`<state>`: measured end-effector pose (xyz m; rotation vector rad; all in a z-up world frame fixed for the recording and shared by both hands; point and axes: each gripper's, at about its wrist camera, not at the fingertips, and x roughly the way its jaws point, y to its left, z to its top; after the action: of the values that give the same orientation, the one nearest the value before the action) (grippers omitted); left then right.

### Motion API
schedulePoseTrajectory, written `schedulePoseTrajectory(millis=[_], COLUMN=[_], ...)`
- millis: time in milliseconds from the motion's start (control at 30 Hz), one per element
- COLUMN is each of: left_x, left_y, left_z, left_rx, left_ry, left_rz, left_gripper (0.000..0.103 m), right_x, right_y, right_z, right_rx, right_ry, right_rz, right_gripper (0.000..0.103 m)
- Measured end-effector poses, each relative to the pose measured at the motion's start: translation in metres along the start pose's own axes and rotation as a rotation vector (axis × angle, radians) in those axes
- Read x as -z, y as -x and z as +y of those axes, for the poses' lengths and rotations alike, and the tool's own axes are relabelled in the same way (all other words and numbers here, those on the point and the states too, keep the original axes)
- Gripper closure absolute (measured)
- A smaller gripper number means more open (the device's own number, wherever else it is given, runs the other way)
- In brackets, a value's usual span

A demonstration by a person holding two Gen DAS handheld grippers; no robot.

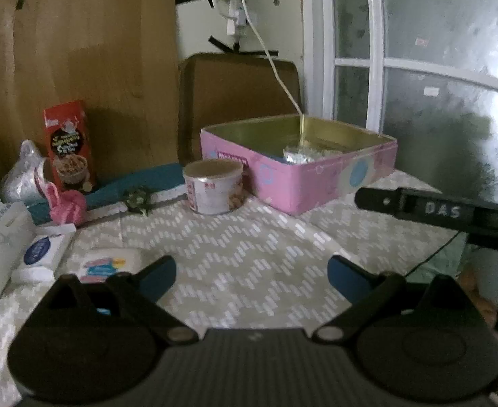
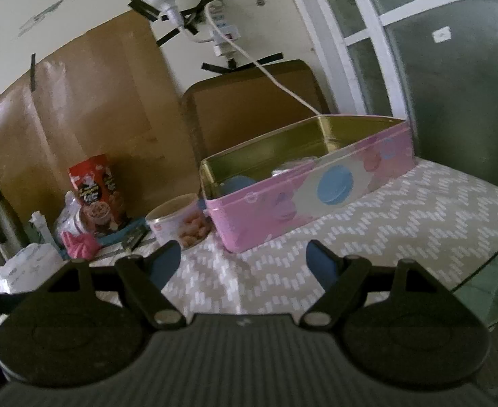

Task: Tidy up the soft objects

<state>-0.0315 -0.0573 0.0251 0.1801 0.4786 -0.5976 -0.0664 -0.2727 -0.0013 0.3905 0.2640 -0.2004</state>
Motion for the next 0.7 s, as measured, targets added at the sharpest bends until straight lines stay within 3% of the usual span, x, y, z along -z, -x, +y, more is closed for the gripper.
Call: schedulePoseTrajectory(millis=[233, 367, 467, 700], left_x=[0.010, 0.010, 0.009, 0.013], left_y=[0.029, 0.046, 0.044, -0.003], left_z=[0.046, 0.087, 0.114, 0.156], left_rx=[-0.012, -0.078, -0.116, -0.039], left_ry=[0.082, 0.180, 0.236, 0.385], left_rz=[-0.020, -0.047, -0.035, 0.075], left_gripper=[0.004, 0.005, 0.010, 0.033], right_x=[0.006, 0.014, 0.022, 0.043], right_y=[-0.005, -0.009, -0.015, -0.040], right_z=[0.022, 0.047, 0.073, 0.137], right_rx=[-0.071, -0.160, -0.269, -0.465], right_ry=[0.074, 0.165, 0.257, 0.491], right_rz=[0.026, 0.056, 0.113, 0.246], right_gripper=[0.021, 0.022, 0.022, 0.023])
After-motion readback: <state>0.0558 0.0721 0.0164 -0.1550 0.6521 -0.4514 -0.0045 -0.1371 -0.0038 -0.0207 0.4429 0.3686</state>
